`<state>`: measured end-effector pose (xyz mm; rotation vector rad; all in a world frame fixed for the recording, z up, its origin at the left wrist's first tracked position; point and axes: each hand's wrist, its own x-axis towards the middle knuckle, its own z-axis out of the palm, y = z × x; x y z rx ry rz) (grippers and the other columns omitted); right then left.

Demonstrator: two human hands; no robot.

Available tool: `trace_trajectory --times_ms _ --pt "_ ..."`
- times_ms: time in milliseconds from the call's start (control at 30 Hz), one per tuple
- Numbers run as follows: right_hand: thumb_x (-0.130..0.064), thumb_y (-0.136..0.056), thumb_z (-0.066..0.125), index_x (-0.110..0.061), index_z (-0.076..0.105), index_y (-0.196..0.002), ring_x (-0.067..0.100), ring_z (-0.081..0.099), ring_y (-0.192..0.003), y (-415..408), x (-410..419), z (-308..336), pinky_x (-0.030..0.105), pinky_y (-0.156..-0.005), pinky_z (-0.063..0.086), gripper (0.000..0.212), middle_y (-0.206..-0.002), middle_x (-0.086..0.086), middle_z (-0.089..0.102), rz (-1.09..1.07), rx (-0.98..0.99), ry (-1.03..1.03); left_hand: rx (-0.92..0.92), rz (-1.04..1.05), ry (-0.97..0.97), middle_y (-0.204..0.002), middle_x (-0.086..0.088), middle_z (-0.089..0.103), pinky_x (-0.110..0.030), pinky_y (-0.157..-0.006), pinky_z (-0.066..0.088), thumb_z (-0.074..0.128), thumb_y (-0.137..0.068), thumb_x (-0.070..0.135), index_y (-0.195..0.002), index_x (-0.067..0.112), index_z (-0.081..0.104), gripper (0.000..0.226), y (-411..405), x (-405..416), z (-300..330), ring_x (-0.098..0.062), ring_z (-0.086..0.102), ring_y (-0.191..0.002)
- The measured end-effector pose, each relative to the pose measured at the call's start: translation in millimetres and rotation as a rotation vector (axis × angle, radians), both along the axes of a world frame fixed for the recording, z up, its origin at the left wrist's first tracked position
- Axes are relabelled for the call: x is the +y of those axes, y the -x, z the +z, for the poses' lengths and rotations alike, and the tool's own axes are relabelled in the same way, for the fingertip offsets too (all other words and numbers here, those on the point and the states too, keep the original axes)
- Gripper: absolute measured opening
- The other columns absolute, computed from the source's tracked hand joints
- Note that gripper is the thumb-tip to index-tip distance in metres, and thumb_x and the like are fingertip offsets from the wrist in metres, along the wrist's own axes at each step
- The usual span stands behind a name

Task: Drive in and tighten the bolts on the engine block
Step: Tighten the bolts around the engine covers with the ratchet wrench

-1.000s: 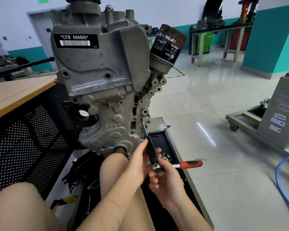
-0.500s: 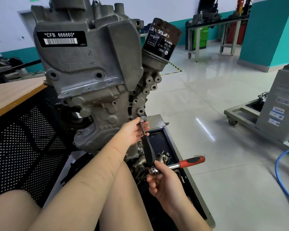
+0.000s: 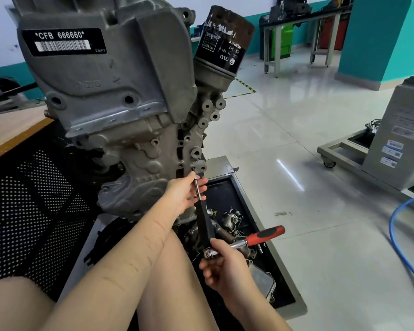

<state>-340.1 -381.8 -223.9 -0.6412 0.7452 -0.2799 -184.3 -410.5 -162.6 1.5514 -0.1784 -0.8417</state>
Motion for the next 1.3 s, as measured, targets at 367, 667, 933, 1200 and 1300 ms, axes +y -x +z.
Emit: trace_trajectory --times_ms 367,667,933,1200,1300 --pt "-0.026 -0.092 0.05 -0.004 0.051 -0.064 0.012 0.045 -0.03 -6 -1 -17 0.013 -0.033 0.034 0.035 -0.042 0.008 0.053 0.031 0.1 -0.138 -0.033 0.035 -0.1 -0.076 -0.004 0.062 -0.028 -0.058 0.047 0.042 -0.099 0.019 -0.082 0.012 0.048 0.02 0 1 -22 -0.013 0.056 -0.063" --pt "-0.024 -0.092 0.052 -0.004 0.053 -0.073 0.012 0.047 -0.031 -8 1 -15 0.015 -0.033 0.036 0.028 -0.044 0.008 0.055 0.004 0.102 -0.115 -0.055 0.063 -0.054 -0.08 -0.005 0.063 -0.028 -0.059 0.046 0.044 -0.098 0.019 -0.08 0.011 0.05 0.02 3 -4 -26 -0.005 0.058 -0.04" --pt "-0.022 -0.092 0.051 -0.003 0.051 -0.071 0.012 0.046 -0.03 -6 2 -11 0.015 -0.033 0.036 0.029 -0.043 0.009 0.055 -0.013 0.081 -0.118 -0.067 0.05 -0.096 -0.085 -0.008 0.064 -0.027 -0.057 0.046 0.043 -0.099 0.019 -0.09 0.009 0.052 0.016 3 -7 -23 -0.009 0.059 -0.043" --pt "-0.023 -0.093 0.052 -0.003 0.048 -0.089 0.012 0.047 -0.031 -4 5 -7 0.016 -0.034 0.037 0.021 -0.044 0.009 0.056 0.0 0.045 -0.102 -0.09 0.058 -0.096 -0.092 -0.01 0.062 -0.024 -0.057 0.045 0.042 -0.099 0.018 -0.08 0.01 0.049 0.022 5 -7 -21 -0.003 0.054 -0.032" --pt "-0.023 -0.093 0.052 -0.006 0.047 -0.09 0.012 0.047 -0.032 -4 6 -6 0.017 -0.034 0.037 0.019 -0.045 0.008 0.056 -0.001 0.039 -0.083 -0.093 0.061 -0.092 -0.091 -0.009 0.063 -0.022 -0.056 0.043 0.041 -0.099 0.019 -0.082 0.01 0.05 0.021 7 -6 -20 -0.003 0.053 -0.031"
